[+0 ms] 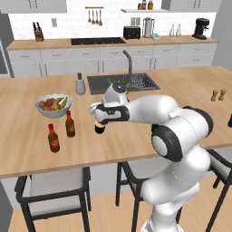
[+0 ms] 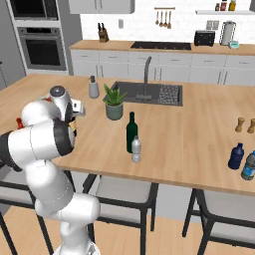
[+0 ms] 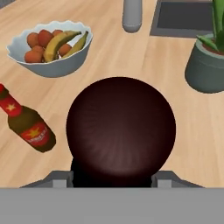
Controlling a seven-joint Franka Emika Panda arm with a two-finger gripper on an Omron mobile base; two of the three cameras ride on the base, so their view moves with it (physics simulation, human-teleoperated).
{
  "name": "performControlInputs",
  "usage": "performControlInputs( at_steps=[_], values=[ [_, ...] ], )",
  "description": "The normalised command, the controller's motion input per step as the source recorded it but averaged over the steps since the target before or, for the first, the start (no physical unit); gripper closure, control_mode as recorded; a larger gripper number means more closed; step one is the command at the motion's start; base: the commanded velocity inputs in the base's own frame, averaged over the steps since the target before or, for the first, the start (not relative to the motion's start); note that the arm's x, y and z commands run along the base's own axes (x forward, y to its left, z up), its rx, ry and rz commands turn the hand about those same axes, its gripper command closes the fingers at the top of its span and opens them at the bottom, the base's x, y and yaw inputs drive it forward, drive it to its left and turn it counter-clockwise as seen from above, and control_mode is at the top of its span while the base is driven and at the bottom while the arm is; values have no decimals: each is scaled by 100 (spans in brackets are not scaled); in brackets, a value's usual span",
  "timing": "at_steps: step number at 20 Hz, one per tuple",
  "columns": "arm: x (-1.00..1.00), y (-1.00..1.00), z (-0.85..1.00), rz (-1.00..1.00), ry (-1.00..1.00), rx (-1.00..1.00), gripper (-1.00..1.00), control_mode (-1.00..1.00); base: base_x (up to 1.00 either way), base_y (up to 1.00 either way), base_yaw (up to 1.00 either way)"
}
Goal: Move the plastic bottles in the middle to the plastics group, and the glass bottles in the middle to the glass group.
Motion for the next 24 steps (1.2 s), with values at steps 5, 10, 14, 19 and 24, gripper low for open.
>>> performControlInputs(
  at_steps=[5,10,14,19,24],
  values=[
    [6,26,-11,7,0,3,100,-100,0,0,0],
    [41,47,0,1,1,0,100,-100,0,0,0],
    [26,37,0,1,13,0,100,-100,0,0,0],
    [29,24,0,0,17,-4,100,-100,0,0,0],
    [14,7,-2,0,4,-3,100,-100,0,0,0]
  ],
)
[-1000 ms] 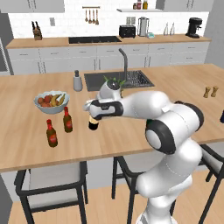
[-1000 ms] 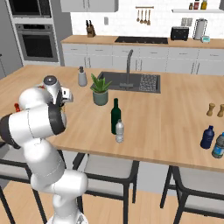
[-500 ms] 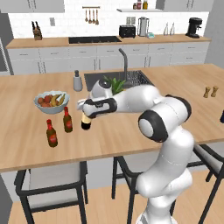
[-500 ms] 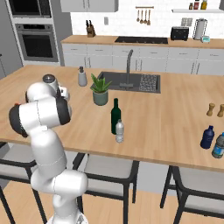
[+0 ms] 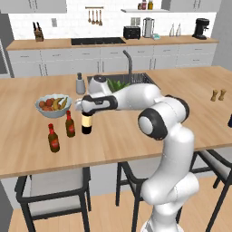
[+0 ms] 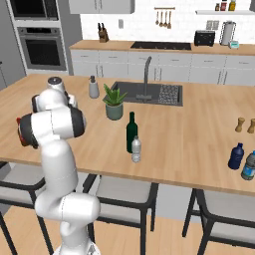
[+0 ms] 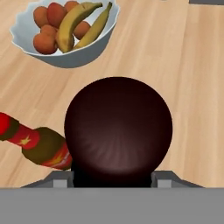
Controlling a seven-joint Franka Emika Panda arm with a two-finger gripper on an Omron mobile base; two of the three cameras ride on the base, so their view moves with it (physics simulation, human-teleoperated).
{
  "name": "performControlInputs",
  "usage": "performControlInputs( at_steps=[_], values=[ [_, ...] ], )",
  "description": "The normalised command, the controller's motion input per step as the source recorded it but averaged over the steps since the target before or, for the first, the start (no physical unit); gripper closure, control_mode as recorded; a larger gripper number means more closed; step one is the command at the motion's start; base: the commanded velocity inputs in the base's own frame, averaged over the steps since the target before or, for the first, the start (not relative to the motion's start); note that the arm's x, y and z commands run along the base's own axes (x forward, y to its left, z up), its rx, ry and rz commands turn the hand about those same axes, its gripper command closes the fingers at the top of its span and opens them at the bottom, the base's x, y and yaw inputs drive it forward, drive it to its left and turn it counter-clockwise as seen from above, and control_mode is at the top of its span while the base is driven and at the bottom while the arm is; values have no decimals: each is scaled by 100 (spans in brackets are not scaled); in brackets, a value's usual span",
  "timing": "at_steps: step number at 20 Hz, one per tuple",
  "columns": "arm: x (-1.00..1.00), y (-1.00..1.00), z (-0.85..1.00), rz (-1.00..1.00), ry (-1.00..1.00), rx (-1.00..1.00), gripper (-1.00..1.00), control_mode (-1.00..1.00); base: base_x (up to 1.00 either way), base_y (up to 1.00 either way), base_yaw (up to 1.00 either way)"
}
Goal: Move the plastic bottles in the middle to the plastics group, and the glass bottles in the middle to the glass group.
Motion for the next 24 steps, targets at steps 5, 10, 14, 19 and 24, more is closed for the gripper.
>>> performControlInputs(
  at_steps=[5,10,14,19,24],
  values=[
    [4,0,-1,0,0,-4,100,-100,0,0,0],
    [0,0,-2,0,0,0,100,-100,0,0,0],
    [0,0,0,0,0,0,-100,-100,0,0,0],
    [0,0,0,0,0,0,-100,-100,0,0,0],
    [-1,0,5,0,0,0,-100,-100,0,0,0]
  ],
)
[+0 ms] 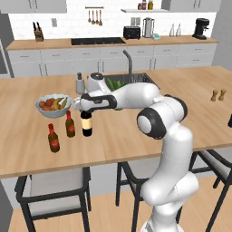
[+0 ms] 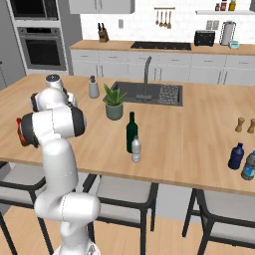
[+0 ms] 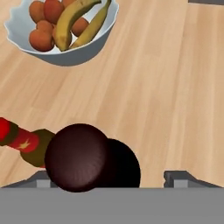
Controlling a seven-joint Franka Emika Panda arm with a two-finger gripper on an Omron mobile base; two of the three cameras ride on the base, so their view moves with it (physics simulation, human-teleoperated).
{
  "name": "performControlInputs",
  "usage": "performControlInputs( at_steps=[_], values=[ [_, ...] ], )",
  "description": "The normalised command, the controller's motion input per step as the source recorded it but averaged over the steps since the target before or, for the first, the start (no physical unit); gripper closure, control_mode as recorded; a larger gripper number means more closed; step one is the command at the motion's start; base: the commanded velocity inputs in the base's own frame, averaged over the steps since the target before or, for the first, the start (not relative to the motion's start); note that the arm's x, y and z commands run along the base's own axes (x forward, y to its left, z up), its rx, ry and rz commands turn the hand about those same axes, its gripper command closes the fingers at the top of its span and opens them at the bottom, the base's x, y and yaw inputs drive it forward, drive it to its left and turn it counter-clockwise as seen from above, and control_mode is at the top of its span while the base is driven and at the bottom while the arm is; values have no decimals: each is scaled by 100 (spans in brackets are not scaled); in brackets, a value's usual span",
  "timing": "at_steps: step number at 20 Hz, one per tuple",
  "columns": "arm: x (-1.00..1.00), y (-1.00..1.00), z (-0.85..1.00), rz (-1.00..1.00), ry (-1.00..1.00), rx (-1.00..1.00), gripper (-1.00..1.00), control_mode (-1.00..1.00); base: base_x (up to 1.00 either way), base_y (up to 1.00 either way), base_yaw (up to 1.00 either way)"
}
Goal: Move the plastic bottles in the middle to the plastics group, and the glass bottles in the middle to the glass group.
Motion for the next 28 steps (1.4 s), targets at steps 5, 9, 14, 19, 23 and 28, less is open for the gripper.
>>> performControlInputs(
  at_steps=[5,9,14,19,23,28],
  values=[
    [-19,0,25,0,-3,0,-100,-100,0,0,0],
    [-42,0,62,0,-9,0,-100,-100,0,0,0],
    [-69,-29,37,-3,-11,0,-100,-100,0,0,0],
    [-69,-92,27,-17,-11,5,-100,-100,0,0,0],
    [-44,-100,32,-20,-6,11,-100,-100,0,0,0],
    [-49,-100,-4,-18,-11,16,-100,-100,0,0,0]
  ],
)
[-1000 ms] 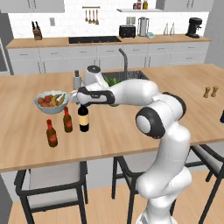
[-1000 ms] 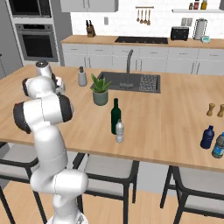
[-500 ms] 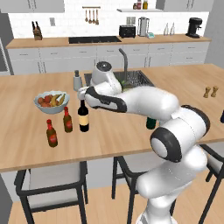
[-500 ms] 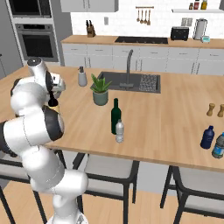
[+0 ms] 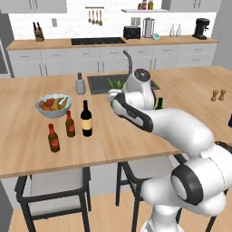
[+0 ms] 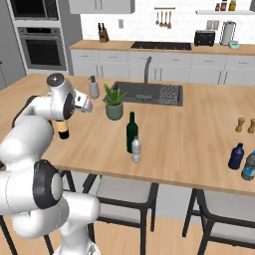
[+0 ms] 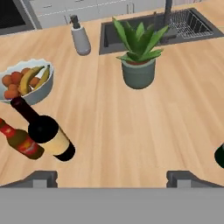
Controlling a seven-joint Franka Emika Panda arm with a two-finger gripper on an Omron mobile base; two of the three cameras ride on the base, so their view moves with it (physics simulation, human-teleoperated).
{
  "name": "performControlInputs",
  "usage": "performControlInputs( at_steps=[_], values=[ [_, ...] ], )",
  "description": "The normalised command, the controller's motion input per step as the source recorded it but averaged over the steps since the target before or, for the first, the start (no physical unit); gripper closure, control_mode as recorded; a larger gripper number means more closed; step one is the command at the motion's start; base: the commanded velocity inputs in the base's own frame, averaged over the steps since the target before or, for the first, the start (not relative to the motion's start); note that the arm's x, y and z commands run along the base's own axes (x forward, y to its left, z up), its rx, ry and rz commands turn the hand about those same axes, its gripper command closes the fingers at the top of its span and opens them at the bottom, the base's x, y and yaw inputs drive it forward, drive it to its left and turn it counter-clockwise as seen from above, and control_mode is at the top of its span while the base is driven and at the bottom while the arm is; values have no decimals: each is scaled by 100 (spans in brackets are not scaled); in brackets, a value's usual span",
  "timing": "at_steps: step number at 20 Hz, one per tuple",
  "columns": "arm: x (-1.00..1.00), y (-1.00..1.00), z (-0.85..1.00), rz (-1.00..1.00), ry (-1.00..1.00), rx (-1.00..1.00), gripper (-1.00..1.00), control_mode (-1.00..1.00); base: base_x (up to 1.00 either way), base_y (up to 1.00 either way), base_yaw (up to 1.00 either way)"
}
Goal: Move the plastic bottles in the middle to the plastics group, and the glass bottles in the middle to the glass group.
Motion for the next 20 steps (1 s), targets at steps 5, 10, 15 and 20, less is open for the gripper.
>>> performControlInputs(
  at_steps=[5,10,15,20],
  values=[
    [-29,-100,-9,-17,-7,7,-100,-100,0,0,0],
    [-9,-92,8,-16,8,1,-100,-100,0,0,0],
    [9,-57,14,-9,20,-5,-100,-100,0,0,0],
    [-18,-37,3,-2,7,-2,-100,-100,0,0,0]
  ],
)
